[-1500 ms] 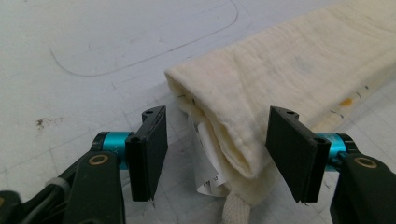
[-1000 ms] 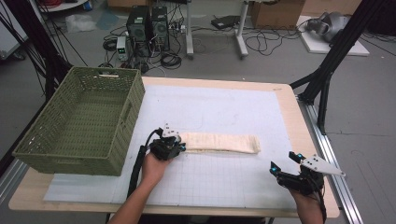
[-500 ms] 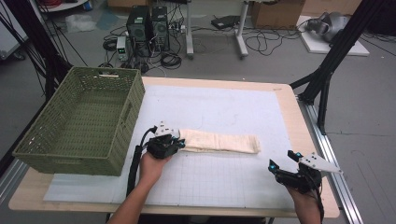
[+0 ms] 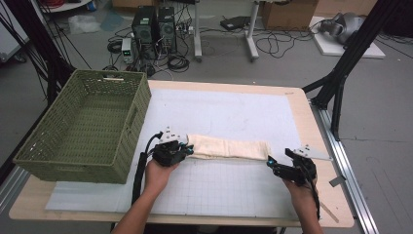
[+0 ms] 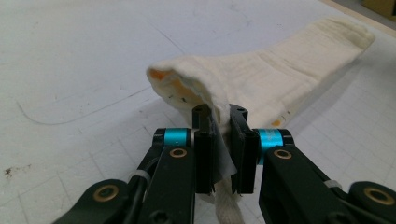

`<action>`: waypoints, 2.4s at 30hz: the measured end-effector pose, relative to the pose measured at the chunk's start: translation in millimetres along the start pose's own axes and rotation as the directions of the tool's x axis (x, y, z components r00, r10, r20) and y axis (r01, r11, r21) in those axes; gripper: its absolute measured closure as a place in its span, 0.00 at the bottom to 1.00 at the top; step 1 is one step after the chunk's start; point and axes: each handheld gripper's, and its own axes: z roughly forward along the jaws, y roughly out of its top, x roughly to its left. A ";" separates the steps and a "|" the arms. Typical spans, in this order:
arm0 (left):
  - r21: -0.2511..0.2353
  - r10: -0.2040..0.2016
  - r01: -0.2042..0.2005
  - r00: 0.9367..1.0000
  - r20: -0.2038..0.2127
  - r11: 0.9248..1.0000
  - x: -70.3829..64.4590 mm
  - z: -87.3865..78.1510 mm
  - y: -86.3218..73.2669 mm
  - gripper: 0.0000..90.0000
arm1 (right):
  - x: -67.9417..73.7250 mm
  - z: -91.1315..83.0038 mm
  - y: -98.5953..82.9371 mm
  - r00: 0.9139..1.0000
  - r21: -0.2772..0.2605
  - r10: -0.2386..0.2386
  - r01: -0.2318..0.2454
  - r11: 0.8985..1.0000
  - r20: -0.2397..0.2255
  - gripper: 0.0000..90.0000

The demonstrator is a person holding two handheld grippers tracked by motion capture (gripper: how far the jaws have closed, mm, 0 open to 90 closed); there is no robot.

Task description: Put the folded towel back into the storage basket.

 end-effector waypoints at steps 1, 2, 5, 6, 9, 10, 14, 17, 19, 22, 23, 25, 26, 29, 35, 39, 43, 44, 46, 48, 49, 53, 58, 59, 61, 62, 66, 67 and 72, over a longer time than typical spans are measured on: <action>0.001 0.001 -0.001 1.000 -0.001 1.000 -0.1 0.1 -0.1 0.90 | 1.3 12.2 1.2 1.000 0.026 -0.009 0.009 1.000 0.006 0.28; 0.002 0.001 -0.001 1.000 0.000 1.000 0.0 0.1 -0.1 0.90 | 1.3 12.2 1.2 1.000 0.026 -0.009 0.009 1.000 0.006 0.28; 0.001 0.001 -0.001 1.000 0.002 1.000 0.1 0.2 -0.2 0.90 | 3.6 25.7 2.0 1.000 0.055 -0.017 0.017 0.998 0.008 0.29; 0.002 0.003 -0.003 1.000 0.002 1.000 0.2 0.5 -0.4 0.90 | 4.2 28.6 2.1 1.000 0.063 -0.020 0.019 0.998 0.011 0.31; 0.004 0.003 -0.003 1.000 0.001 1.000 0.1 2.1 -0.9 0.90 | 4.6 36.0 1.4 1.000 0.091 -0.022 0.021 0.996 0.006 0.34; 0.005 0.003 -0.003 1.000 -0.001 1.000 0.4 2.2 -0.9 0.90 | 5.0 38.3 1.1 1.000 0.101 -0.030 0.029 0.995 0.009 0.35; 0.013 0.002 -0.002 1.000 -0.003 1.000 1.3 2.6 -1.3 0.90 | 5.6 43.7 1.0 0.999 0.150 -0.036 0.037 0.988 -0.008 0.41; 0.018 0.000 0.000 1.000 -0.005 1.000 1.9 2.8 -1.8 0.90 | 3.9 43.9 0.4 0.999 0.164 -0.008 0.013 0.986 -0.036 0.48; 0.019 0.002 -0.002 1.000 -0.006 1.000 1.7 3.0 -1.9 0.90 | 3.9 43.7 0.2 0.999 0.164 -0.004 0.011 0.986 -0.042 0.50; 0.023 0.006 -0.006 1.000 -0.004 1.000 1.5 2.9 -2.0 0.90 | 4.0 43.4 0.1 0.999 0.168 0.004 0.004 0.986 -0.047 0.53; 0.024 0.007 -0.007 1.000 -0.004 1.000 1.5 3.0 -2.1 0.90 | 4.3 43.2 0.2 0.999 0.169 0.002 0.006 0.986 -0.050 0.56; 0.028 0.011 -0.011 1.000 -0.007 1.000 1.4 2.7 -2.2 0.91 | 5.5 42.6 0.4 0.996 0.170 0.001 0.013 0.985 -0.085 0.71; 0.029 0.013 -0.013 1.000 -0.008 1.000 1.3 2.6 -2.3 0.91 | 7.0 42.4 0.4 0.995 0.169 0.002 0.015 0.985 -0.098 0.78; 0.038 0.020 -0.020 1.000 -0.006 0.999 1.0 2.4 -2.6 0.91 | 10.5 41.7 0.3 0.994 0.167 -0.019 0.037 0.985 -0.107 0.84; 0.037 0.027 -0.027 1.000 -0.008 0.999 1.0 1.0 -2.2 0.91 | 11.0 41.1 0.1 0.994 0.161 -0.025 0.043 0.986 -0.110 0.87; 0.030 0.035 -0.035 0.999 -0.008 0.999 -0.1 -2.0 -1.2 0.91 | 9.9 39.1 -0.5 0.993 0.151 -0.025 0.043 0.988 -0.118 0.88; 0.015 0.041 -0.041 0.999 -0.001 0.999 -1.3 -6.5 0.4 0.91 | 9.3 34.8 -0.5 0.991 0.138 -0.034 0.053 0.989 -0.133 0.88; 0.012 0.044 -0.044 0.999 0.000 0.999 -2.2 -7.5 0.6 0.91 | 9.1 33.7 -0.8 0.990 0.135 -0.041 0.060 0.989 -0.136 0.88; 0.007 0.053 -0.053 0.999 0.008 0.999 -3.6 -9.8 1.3 0.91 | 9.6 31.4 -1.3 0.989 0.130 -0.047 0.065 0.989 -0.140 0.88; 0.001 0.064 -0.064 0.998 0.016 0.998 -5.5 -12.3 2.2 0.91 | 9.5 29.3 -1.7 0.989 0.123 -0.047 0.065 0.990 -0.142 0.88; -0.006 0.066 -0.066 0.998 0.020 0.998 -6.6 -13.5 2.5 0.91 | 9.1 28.1 -1.7 0.989 0.119 -0.045 0.062 0.991 -0.141 0.88; -0.023 0.072 -0.072 0.997 0.029 0.997 -9.6 -19.1 4.1 0.91 | 8.0 21.2 -1.1 0.988 0.092 -0.040 0.054 0.994 -0.149 0.88; -0.053 0.067 -0.065 0.997 0.038 0.996 -11.2 -27.5 4.3 0.91 | 8.5 10.7 2.7 0.985 0.041 -0.050 0.057 0.998 -0.167 0.88; -0.055 0.071 -0.069 0.997 0.037 0.996 -10.5 -29.7 4.3 0.91 | 9.0 8.9 3.8 0.984 0.034 -0.053 0.059 0.998 -0.169 0.88; -0.069 0.068 -0.065 0.997 0.041 0.996 -10.5 -33.0 4.3 0.91 | 9.9 6.3 5.8 0.983 0.019 -0.063 0.067 0.998 -0.175 0.88; -0.073 0.068 -0.065 0.997 0.043 0.995 -10.5 -34.8 4.5 0.91 | 10.5 5.8 6.5 0.982 0.012 -0.064 0.067 0.998 -0.178 0.89; -0.096 0.070 -0.066 0.997 0.041 0.993 -12.6 -40.3 5.1 0.91 | 11.7 3.9 7.9 0.981 0.002 -0.062 0.064 0.998 -0.185 0.89; -0.098 0.073 -0.069 0.996 0.041 0.993 -13.2 -41.2 5.1 0.91 | 11.5 3.6 8.2 0.980 -0.006 -0.065 0.066 0.998 -0.186 0.89; -0.099 0.079 -0.075 0.996 0.040 0.992 -15.2 -43.7 5.4 0.91 | 11.4 2.6 9.0 0.980 -0.013 -0.068 0.067 0.998 -0.189 0.89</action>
